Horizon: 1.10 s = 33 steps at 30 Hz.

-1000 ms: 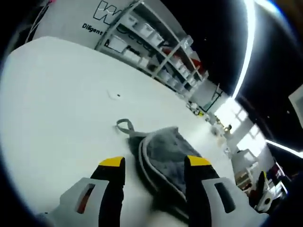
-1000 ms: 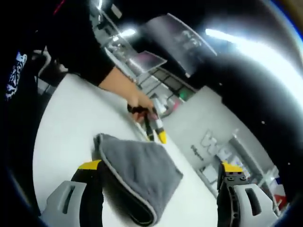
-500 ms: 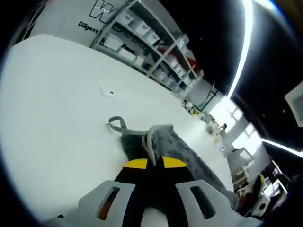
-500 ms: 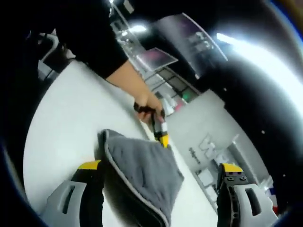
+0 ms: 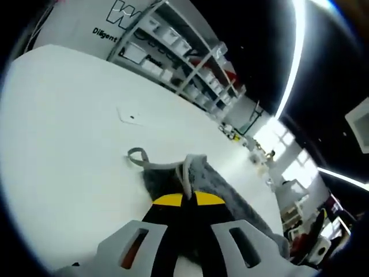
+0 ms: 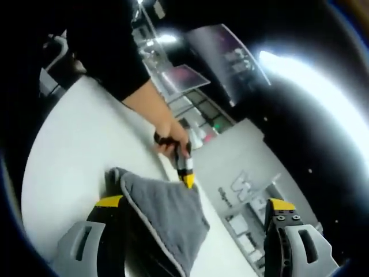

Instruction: Open the folded towel by lifting each exposed corner and separating the folded layers until the towel lies flat within the target outline without major curled edges

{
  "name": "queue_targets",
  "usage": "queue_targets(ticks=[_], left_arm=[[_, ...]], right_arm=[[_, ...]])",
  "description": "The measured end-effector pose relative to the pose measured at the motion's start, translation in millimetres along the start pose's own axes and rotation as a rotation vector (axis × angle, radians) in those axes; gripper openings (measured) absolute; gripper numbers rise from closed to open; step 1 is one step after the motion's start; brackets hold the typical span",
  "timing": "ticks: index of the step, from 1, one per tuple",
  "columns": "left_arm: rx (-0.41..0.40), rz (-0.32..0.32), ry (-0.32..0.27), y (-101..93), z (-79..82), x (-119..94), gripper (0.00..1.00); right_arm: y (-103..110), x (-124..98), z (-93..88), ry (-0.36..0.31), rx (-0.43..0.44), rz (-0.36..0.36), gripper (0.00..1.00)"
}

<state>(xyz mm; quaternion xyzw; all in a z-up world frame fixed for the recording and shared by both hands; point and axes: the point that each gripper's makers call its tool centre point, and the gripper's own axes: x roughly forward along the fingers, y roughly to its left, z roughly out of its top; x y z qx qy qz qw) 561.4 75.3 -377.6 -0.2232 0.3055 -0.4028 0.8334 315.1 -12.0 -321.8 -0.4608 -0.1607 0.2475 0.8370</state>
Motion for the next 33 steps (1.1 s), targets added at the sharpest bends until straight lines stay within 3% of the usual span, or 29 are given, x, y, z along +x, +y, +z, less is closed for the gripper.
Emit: queue_targets(ticks=[3, 7, 13, 17, 21, 25, 27, 31, 33], left_arm=[[0.002, 0.002, 0.003, -1.3, -0.3, 0, 0.04], [0.008, 0.010, 0.008, -1.7, -1.0, 1, 0.04], [0.003, 0.024, 0.018, -1.0, -1.4, 2, 0.04], [-0.037, 0.013, 0.005, 0.8, 7.3, 2, 0.04], [-0.039, 0.012, 0.009, -1.7, 5.8, 4, 0.04], [-0.048, 0.008, 0.010, -3.1, 3.0, 7, 0.04], [-0.048, 0.012, 0.010, -3.0, 2.9, 7, 0.04], [-0.047, 0.008, 0.009, -6.9, 2.5, 7, 0.04], [-0.047, 0.008, 0.011, -7.2, 2.8, 8, 0.04]], right_arm=[[-3, -1, 0.7, -0.004, 0.000, -0.008, 0.99], [9, -2, 7.9, -0.046, -0.095, 0.029, 0.99], [19, 1, 6.3, -0.040, -0.145, 0.049, 0.86], [27, 2, 10.8, -0.057, -0.189, 0.067, 0.77], [44, 5, 12.0, -0.065, -0.239, 0.129, 0.63], [51, 8, 15.3, -0.073, -0.254, 0.159, 0.40], [54, 10, 16.1, -0.077, -0.277, 0.164, 0.34], [74, 11, 12.8, -0.071, -0.308, 0.239, 0.28], [79, 11, 12.5, -0.075, -0.327, 0.252, 0.10]])
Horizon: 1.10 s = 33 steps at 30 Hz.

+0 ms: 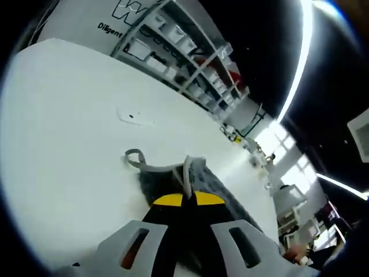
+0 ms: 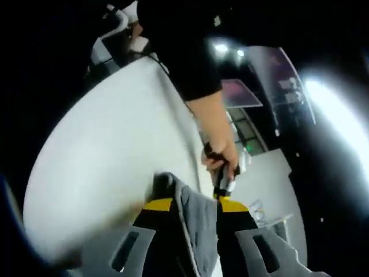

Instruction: Open the folded towel by lifting each exposed corner and separating the folded layers until the towel lies flat within the target outline without major curled edges

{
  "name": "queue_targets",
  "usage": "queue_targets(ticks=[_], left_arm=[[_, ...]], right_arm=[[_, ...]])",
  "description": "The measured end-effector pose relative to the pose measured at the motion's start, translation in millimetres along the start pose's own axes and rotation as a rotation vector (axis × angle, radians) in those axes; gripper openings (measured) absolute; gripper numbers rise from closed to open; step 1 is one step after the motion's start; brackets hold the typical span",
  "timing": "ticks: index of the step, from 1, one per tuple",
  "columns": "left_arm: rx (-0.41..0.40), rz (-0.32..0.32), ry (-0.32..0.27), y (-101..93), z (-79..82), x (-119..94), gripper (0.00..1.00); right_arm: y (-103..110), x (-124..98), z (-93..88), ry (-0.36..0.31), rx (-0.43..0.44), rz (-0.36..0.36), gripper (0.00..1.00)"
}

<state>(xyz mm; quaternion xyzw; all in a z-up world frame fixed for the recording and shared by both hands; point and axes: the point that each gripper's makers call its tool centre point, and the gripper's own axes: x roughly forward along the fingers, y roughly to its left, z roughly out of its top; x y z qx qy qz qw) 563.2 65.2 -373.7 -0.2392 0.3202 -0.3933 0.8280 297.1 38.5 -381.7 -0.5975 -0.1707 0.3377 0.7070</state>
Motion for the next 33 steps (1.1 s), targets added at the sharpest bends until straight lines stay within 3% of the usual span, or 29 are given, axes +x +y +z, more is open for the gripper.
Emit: queue_targets(ticks=[2, 6, 14, 22, 24, 33], left_arm=[[0.002, 0.007, -0.003, -0.1, 1.3, 0, 0.03], [-0.012, 0.005, -0.029, 0.4, 13.6, -1, 0.03], [0.031, 0.038, -0.027, -2.8, 12.3, 4, 0.02], [0.009, 0.024, -0.019, -12.5, 16.2, 4, 0.02], [0.012, 0.017, -0.027, -23.2, 11.1, 5, 0.03], [-0.003, -0.017, -0.036, -31.7, 29.7, 9, 0.03]], right_arm=[[-2, 0, 1.0, -0.002, 0.008, -0.002, 0.01], [-5, 0, -1.8, 0.008, 0.015, -0.004, 0.00], [-11, -5, -2.5, 0.013, 0.086, -0.017, 0.00], [-29, -8, -6.5, 0.021, 0.138, -0.087, 0.00], [-34, -9, -8.7, 0.026, 0.147, -0.104, 0.00], [-64, -25, -34.0, 0.085, 0.166, -0.198, 0.00]])
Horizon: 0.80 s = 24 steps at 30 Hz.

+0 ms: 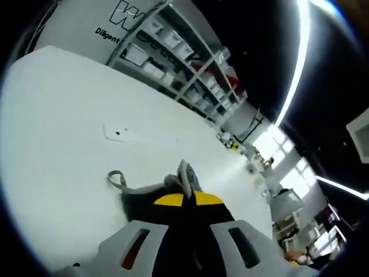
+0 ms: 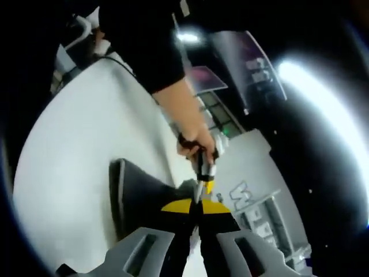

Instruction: Open the folded towel by lifting each exposed corner and separating the folded layers until the towel lies flat within the target outline without major curled edges

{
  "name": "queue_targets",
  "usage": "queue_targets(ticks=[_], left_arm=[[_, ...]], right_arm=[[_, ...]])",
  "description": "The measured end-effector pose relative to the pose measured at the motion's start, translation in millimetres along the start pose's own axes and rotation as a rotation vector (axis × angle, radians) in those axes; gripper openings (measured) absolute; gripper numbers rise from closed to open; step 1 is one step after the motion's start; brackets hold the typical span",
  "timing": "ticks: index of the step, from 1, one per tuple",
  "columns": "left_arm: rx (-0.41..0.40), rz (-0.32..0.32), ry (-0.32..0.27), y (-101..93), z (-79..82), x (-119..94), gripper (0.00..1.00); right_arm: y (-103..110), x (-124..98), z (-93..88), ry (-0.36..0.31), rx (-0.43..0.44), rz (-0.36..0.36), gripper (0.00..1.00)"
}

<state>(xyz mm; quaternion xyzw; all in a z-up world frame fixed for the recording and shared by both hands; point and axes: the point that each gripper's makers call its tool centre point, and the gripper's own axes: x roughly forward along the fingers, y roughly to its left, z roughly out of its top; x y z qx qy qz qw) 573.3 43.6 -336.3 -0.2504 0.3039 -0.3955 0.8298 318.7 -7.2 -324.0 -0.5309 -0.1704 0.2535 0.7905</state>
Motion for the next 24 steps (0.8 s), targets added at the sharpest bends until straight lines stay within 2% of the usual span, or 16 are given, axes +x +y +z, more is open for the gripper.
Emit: queue_targets(ticks=[2, 3, 4, 7, 11, 16, 17, 18, 19, 23, 24], left_arm=[[0.000, -0.008, 0.000, -4.3, 1.3, 3, 0.03], [-0.005, -0.031, -0.014, -9.7, 3.8, 5, 0.03], [-0.027, -0.068, -0.053, -17.8, 11.2, 7, 0.03], [-0.057, -0.091, -0.081, -26.0, 17.8, 10, 0.03], [0.014, -0.097, -0.084, -37.5, 18.7, 20, 0.03], [0.048, -0.114, -0.082, -49.1, 19.7, 28, 0.03], [0.064, -0.114, -0.080, -50.5, 20.2, 30, 0.03], [0.118, -0.123, -0.086, -52.3, 22.5, 31, 0.03], [0.142, -0.146, -0.102, -60.0, 23.7, 33, 0.03], [0.145, -0.171, -0.125, -70.4, 30.8, 36, 0.03], [0.146, -0.170, -0.125, -77.0, 25.2, 38, 0.03]], right_arm=[[-7, -2, -2.4, 0.004, -0.001, -0.019, 0.00], [-11, -4, -3.5, 0.006, -0.001, -0.031, 0.00], [-16, -5, -5.3, 0.008, 0.004, -0.043, 0.00], [-23, -9, -9.9, 0.015, 0.008, -0.067, 0.00], [-30, -13, -16.0, 0.025, 0.006, -0.087, 0.00], [-37, -17, -24.4, 0.045, 0.009, -0.108, 0.00], [-38, -18, -25.5, 0.048, 0.004, -0.116, 0.00], [-40, -19, -26.6, 0.050, 0.002, -0.121, 0.00], [-41, -20, -27.6, 0.052, 0.001, -0.125, 0.00], [-49, -23, -32.4, 0.063, -0.004, -0.147, 0.00], [-53, -24, -34.3, 0.066, -0.003, -0.155, 0.00]])
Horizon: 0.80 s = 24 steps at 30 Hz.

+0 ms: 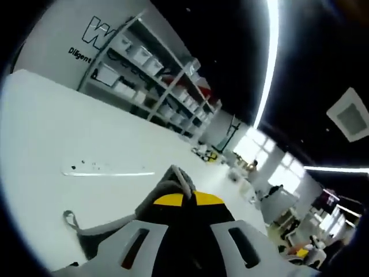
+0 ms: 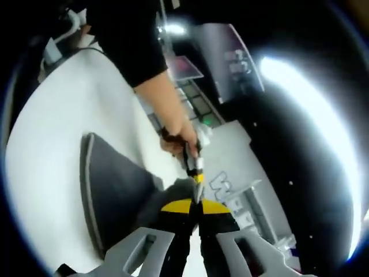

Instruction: Open the folded towel by lifting each exposed corner and separating the folded layers until the towel lies flat within the target outline without major curled edges

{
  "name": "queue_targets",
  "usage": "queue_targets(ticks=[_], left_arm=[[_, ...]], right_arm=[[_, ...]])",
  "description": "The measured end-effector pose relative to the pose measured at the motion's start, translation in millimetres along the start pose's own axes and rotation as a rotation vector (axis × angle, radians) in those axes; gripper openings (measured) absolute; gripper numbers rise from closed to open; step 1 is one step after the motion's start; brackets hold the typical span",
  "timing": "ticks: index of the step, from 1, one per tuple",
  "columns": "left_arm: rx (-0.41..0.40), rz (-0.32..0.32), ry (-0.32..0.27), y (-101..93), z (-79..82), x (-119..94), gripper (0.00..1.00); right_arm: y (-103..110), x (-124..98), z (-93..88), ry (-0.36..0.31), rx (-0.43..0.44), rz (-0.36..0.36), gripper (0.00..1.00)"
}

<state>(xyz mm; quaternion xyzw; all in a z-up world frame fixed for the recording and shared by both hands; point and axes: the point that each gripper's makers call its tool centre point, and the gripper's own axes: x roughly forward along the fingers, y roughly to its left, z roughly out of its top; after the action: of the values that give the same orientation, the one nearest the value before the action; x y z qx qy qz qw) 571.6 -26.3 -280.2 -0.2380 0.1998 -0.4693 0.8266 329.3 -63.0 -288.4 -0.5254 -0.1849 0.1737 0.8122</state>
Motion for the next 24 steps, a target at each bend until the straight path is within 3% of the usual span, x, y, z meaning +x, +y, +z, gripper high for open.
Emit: queue_targets(ticks=[3, 11, 14, 24], left_arm=[[0.014, 0.036, 0.046, 2.7, -7.5, 8, 0.03], [0.007, 0.021, 0.036, 4.2, -2.6, 21, 0.03], [0.021, -0.019, 0.022, -5.4, 1.6, 28, 0.03], [0.065, -0.018, 0.067, -25.1, -6.6, 61, 0.03]], right_arm=[[-8, -2, -8.9, 0.020, 0.000, -0.023, 0.00], [-27, -12, -34.9, 0.078, 0.013, -0.078, 0.00], [-34, -15, -44.4, 0.100, 0.017, -0.095, 0.00], [-43, -29, -62.3, 0.136, 0.035, -0.123, 0.00]])
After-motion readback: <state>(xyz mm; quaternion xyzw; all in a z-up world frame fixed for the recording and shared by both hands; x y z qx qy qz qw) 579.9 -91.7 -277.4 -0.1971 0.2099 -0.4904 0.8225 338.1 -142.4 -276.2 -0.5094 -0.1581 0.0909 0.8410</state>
